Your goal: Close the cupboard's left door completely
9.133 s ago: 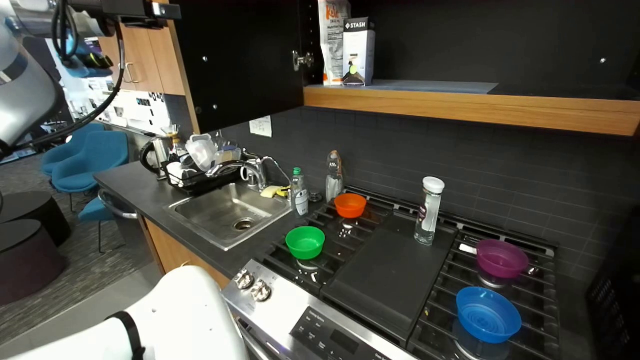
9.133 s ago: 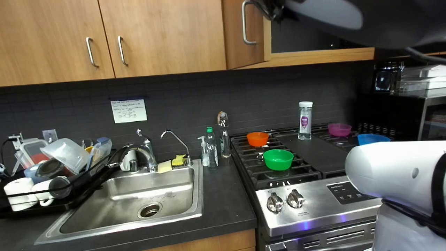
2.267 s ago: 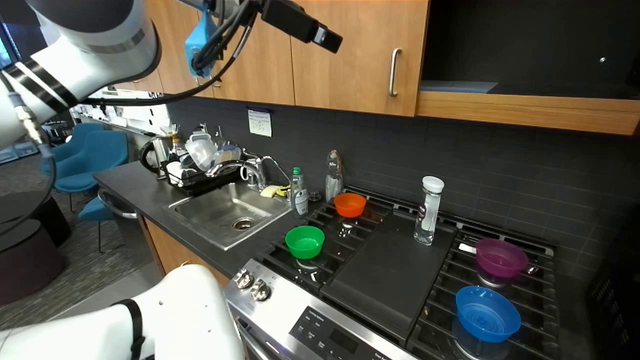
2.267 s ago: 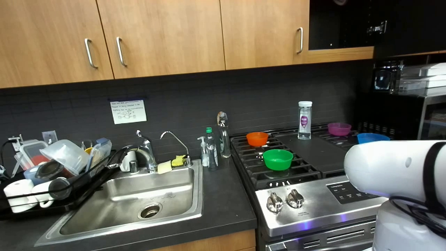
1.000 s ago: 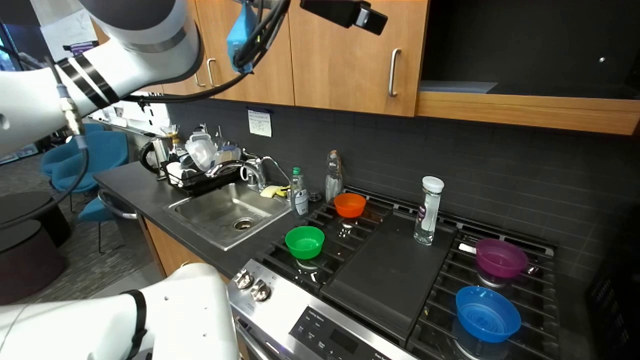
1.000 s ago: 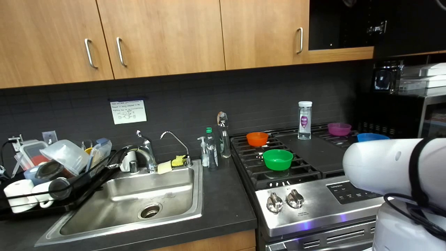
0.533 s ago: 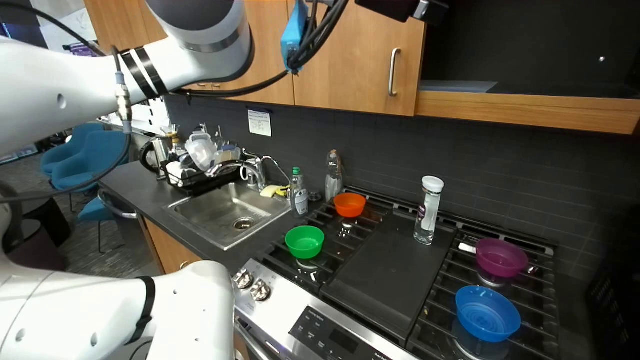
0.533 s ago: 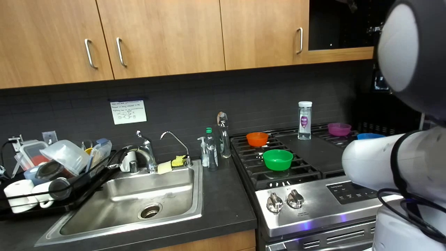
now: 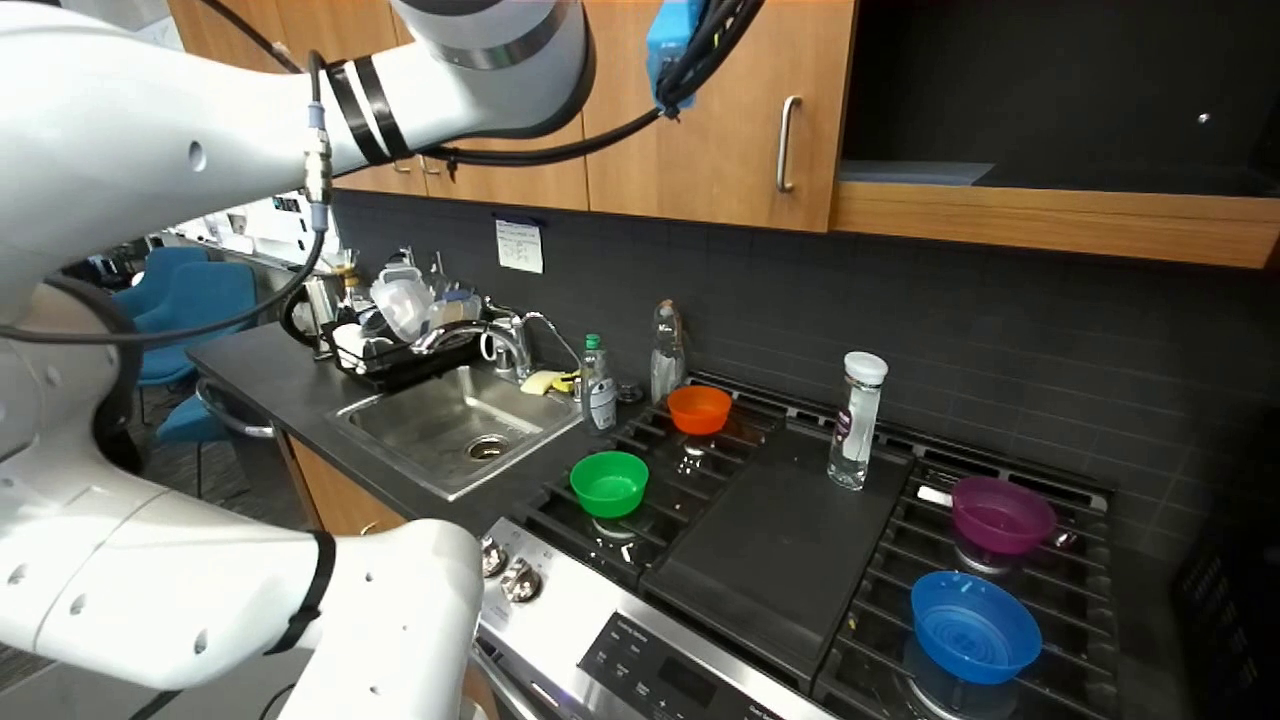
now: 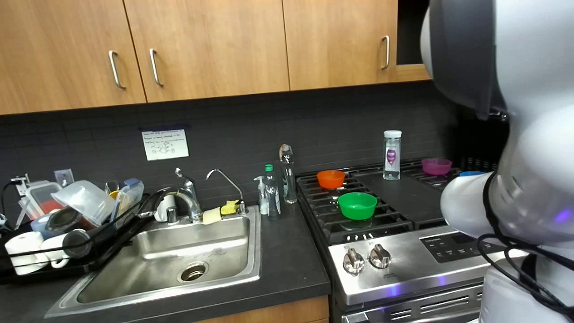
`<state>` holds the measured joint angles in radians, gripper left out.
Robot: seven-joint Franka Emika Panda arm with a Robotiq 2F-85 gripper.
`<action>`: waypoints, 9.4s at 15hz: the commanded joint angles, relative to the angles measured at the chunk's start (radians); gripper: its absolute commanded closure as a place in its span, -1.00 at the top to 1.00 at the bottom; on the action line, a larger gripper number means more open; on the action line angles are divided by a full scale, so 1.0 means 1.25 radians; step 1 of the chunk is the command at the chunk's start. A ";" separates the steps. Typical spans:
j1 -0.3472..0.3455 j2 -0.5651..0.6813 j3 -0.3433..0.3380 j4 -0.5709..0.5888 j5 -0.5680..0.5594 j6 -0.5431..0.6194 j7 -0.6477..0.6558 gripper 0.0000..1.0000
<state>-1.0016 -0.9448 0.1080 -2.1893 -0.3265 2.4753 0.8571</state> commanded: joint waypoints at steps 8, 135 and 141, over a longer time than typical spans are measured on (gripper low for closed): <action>-0.008 0.101 -0.048 0.062 0.034 0.055 -0.056 1.00; 0.601 -0.012 -0.189 0.189 0.220 -0.320 -0.703 1.00; 0.616 -0.019 -0.122 0.134 0.218 -0.251 -0.629 1.00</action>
<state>-0.2484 -0.9648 -0.0601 -1.9947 -0.0318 2.1129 0.0259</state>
